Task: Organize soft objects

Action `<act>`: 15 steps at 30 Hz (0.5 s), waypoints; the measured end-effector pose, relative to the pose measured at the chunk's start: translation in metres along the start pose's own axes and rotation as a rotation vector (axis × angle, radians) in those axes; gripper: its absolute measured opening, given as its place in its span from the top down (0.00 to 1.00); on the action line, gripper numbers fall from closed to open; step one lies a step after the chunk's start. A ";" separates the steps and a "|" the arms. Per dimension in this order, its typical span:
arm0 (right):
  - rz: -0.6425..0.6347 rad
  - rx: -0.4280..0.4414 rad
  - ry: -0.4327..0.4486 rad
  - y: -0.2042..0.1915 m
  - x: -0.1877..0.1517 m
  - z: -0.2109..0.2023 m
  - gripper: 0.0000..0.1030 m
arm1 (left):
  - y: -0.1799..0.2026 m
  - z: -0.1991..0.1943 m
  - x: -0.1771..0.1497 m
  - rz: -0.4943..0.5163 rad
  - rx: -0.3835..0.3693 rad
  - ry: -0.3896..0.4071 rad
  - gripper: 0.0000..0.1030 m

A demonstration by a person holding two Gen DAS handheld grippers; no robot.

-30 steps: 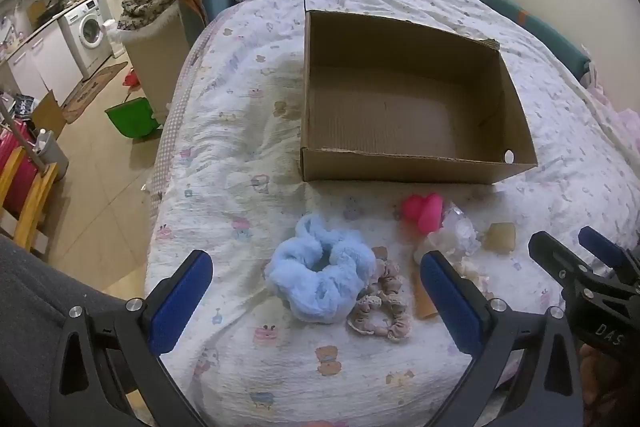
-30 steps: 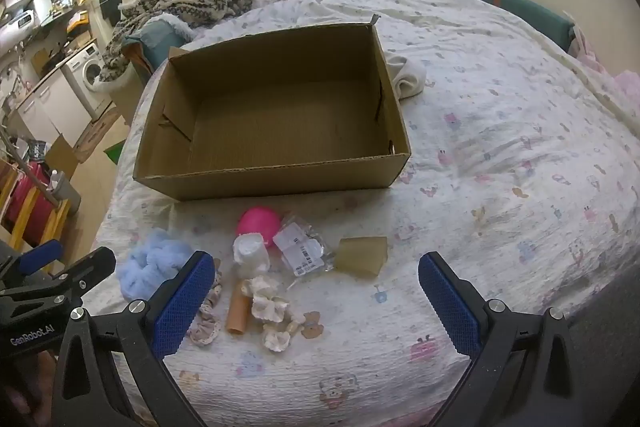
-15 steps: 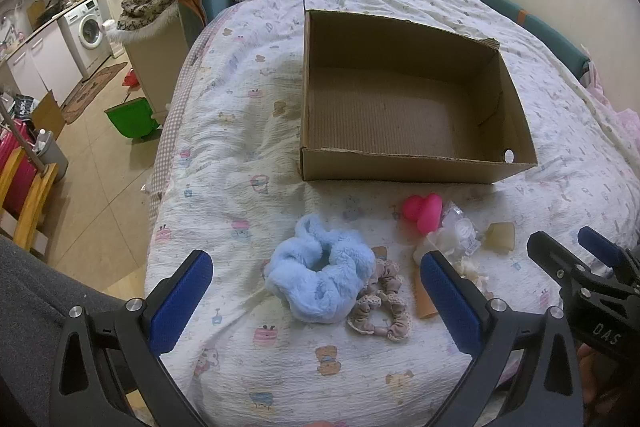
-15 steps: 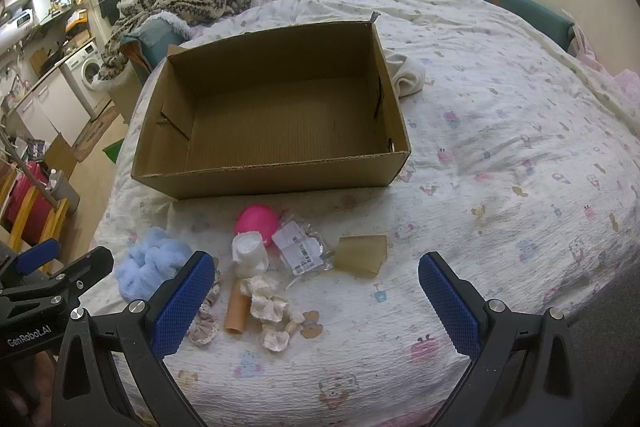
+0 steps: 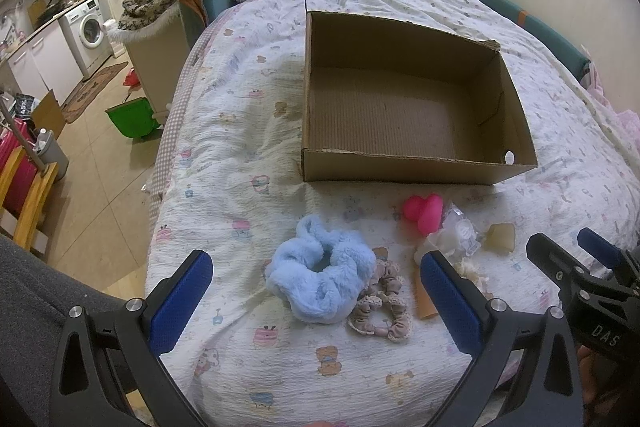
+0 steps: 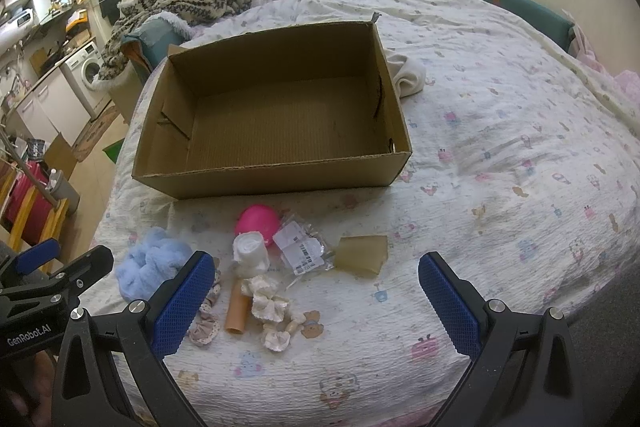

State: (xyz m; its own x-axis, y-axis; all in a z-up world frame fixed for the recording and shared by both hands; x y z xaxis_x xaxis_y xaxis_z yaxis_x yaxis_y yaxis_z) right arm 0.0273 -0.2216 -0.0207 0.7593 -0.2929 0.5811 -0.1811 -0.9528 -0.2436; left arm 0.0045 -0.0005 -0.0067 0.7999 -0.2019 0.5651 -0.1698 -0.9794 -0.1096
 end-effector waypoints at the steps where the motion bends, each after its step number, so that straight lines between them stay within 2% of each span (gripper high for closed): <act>1: 0.001 0.000 0.001 0.000 0.000 -0.001 0.00 | 0.000 0.000 0.000 0.000 0.000 0.000 0.00; 15: 0.000 -0.002 0.001 0.001 -0.001 0.002 0.00 | -0.003 -0.003 0.000 -0.007 -0.010 0.000 0.00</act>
State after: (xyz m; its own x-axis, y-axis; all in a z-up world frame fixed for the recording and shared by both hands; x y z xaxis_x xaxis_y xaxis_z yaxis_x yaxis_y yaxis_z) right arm 0.0278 -0.2220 -0.0228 0.7587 -0.2932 0.5817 -0.1825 -0.9529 -0.2422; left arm 0.0035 0.0028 -0.0036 0.8011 -0.1951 0.5658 -0.1700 -0.9806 -0.0975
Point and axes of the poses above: each gripper's, at about its wrist camera, not at the fingertips, and z roughly the way its jaws point, y to its right, x to its top, the point moved 1 cm from there along z, roughly the way its jaws point, and after that the axes turned 13 degrees about z, right-handed, at the moved point
